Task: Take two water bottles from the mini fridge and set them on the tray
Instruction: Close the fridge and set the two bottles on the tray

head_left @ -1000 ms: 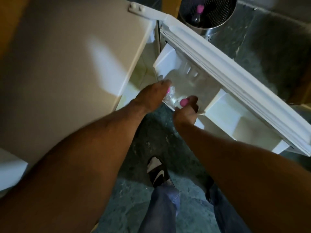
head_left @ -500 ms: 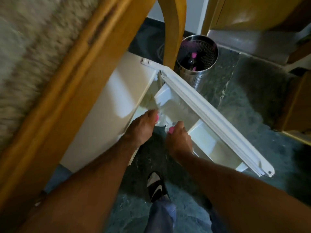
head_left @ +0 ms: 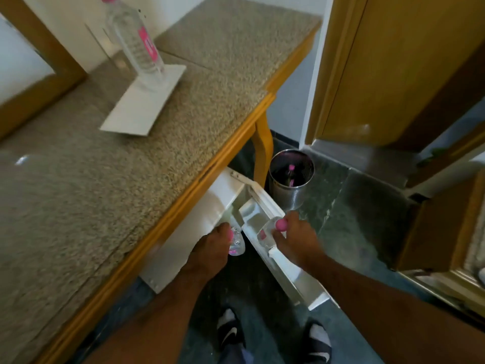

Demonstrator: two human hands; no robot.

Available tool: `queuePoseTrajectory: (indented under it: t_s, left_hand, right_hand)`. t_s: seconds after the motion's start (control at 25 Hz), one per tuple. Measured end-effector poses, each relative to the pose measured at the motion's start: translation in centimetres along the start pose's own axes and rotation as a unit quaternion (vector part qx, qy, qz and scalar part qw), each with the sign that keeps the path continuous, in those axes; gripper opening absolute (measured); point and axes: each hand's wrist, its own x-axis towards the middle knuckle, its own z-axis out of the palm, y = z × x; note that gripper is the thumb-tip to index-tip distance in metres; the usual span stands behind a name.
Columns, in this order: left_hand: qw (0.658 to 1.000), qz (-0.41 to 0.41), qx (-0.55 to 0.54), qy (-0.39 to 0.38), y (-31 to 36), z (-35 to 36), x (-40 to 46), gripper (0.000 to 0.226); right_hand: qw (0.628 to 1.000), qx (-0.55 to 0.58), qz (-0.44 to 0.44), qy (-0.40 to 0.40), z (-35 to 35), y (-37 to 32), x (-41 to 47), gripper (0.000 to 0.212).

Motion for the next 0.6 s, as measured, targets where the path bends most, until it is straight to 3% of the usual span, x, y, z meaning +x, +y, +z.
queuePoseTrajectory:
  t_s: [0.28,0.48,0.6]
  left_hand:
    - [0.99,-0.071,-0.114,0.045,7.3,-7.0,2.6,0.025]
    - [0.98,-0.125,-0.147,0.044,10.9,-6.9,5.7,0.015]
    - [0.977,-0.141,-0.154,0.036,11.3,-5.7,6.5,0.022]
  right_hand:
    - [0.994,-0.106,-0.022,-0.025,-12.6,0.7,1.4,0.034]
    - [0.989,-0.13,0.033,-0.058,-13.3,5.4,2.1,0.029]
    - [0.986,-0.13,0.07,-0.073,-11.4,8.4,1.8,0.031]
